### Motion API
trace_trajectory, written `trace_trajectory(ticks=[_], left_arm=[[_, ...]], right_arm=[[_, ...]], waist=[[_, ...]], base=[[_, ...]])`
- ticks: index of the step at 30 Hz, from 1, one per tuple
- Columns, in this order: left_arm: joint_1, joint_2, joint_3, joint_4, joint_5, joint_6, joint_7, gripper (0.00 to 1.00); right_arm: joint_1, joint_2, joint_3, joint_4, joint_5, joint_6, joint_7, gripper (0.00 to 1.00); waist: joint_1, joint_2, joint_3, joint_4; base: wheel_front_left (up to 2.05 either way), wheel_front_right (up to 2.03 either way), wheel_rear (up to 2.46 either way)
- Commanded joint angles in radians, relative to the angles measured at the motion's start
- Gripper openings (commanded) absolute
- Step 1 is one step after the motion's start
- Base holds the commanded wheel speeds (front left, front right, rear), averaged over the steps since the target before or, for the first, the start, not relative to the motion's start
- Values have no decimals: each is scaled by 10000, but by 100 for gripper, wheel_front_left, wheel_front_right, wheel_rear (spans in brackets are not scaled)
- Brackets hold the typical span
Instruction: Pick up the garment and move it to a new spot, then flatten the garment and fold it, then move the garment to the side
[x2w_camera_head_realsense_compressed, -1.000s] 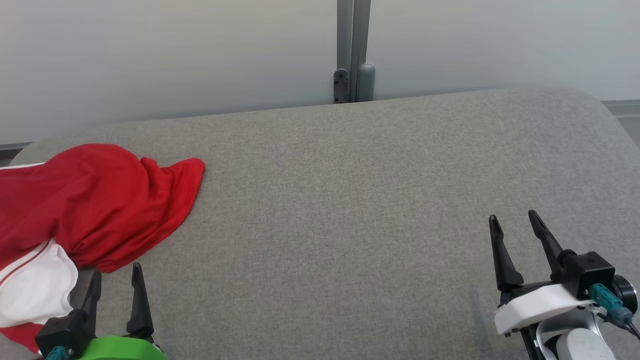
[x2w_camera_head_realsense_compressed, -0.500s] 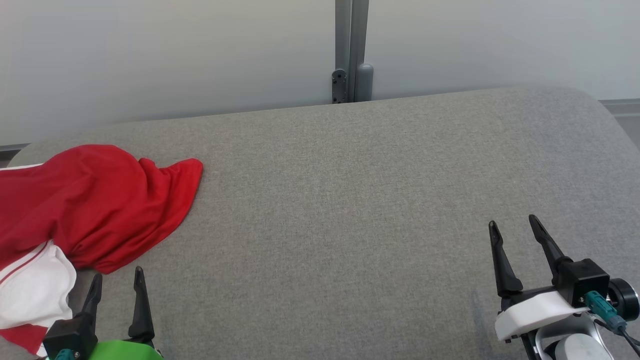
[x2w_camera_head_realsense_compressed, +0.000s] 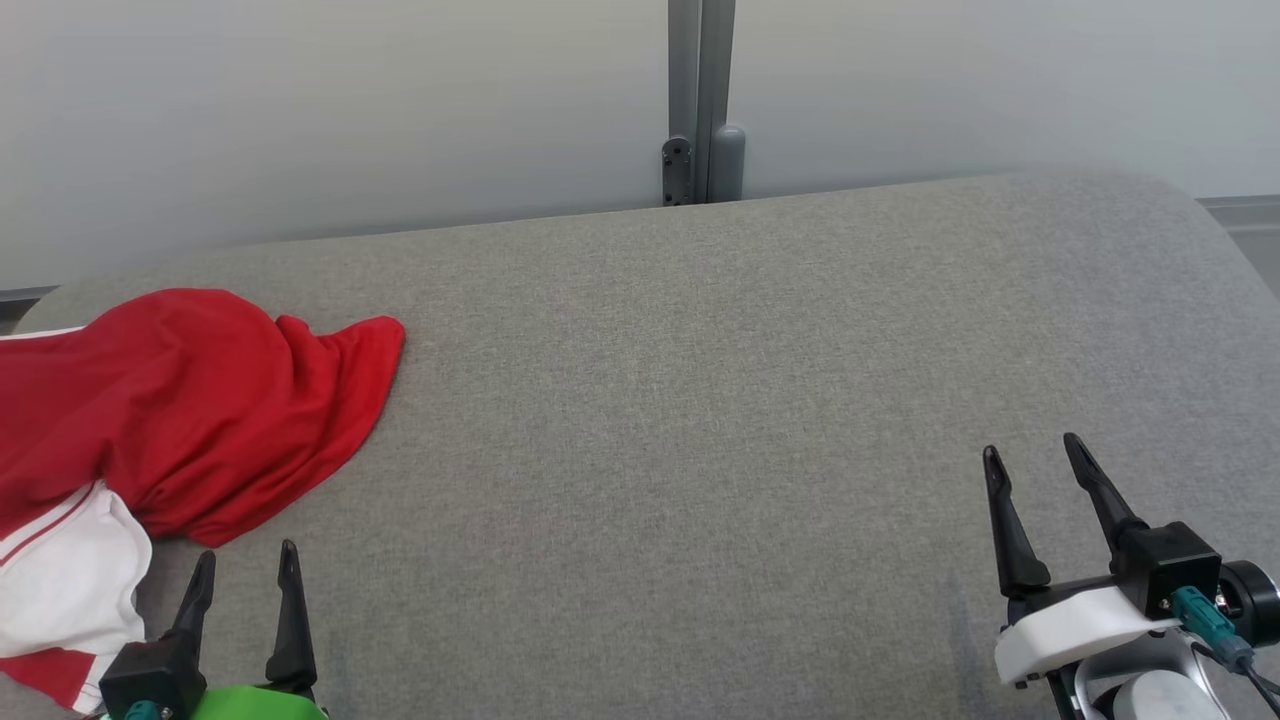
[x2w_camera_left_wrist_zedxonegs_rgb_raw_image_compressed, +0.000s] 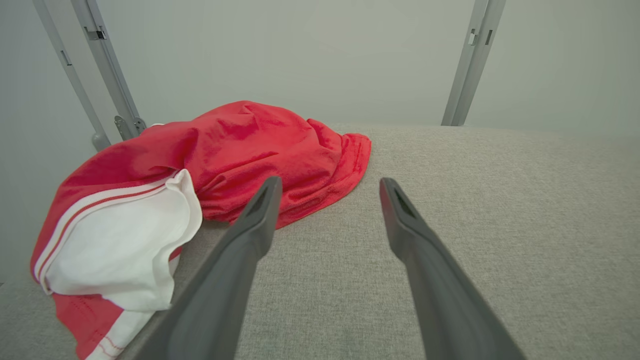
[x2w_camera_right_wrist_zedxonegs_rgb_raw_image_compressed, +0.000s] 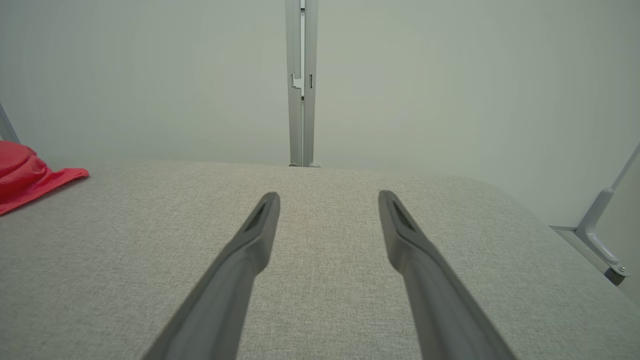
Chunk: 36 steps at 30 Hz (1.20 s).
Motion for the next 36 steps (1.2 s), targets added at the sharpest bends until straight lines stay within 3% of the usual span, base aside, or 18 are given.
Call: trace_trajectory(ticks=[1,7,15,20,24,30,36], left_arm=[[-71,88,-63,21,-77,-23,-38,100],[-280,144,-200,30,-62,-4,-25,100],[-120,270,-35,139,-141,-4,-24,100],[118,347,104,60,-199,-5,-24,100],[210,354,129,-33,-266,-5,-24,100],[-357,503,-634,206,-749,-5,84,100],[-2217,1077,-2211,226,-1792,-5,1702,100]], right_arm=[[137,-26,-57,-12,-18,2,-35,100],[353,13,-100,-121,35,1,-33,100],[218,113,334,-54,70,1,-35,100],[-48,125,845,50,124,1,-33,100],[-201,142,1080,103,158,1,-33,100],[-269,-11,1240,59,206,1,-33,100],[-878,-586,1154,-208,124,1,-33,100]], waist=[[-1,0,-11,81],[-1,0,-127,1048],[-1,0,-376,3575],[-1,0,-463,4375],[-1,0,-401,4411],[-1,0,137,3822],[-1,0,1740,3013]], base=[[0,0,0],[0,0,0],[0,0,0],[0,0,0],[0,0,0],[0,0,0],[0,0,0]])
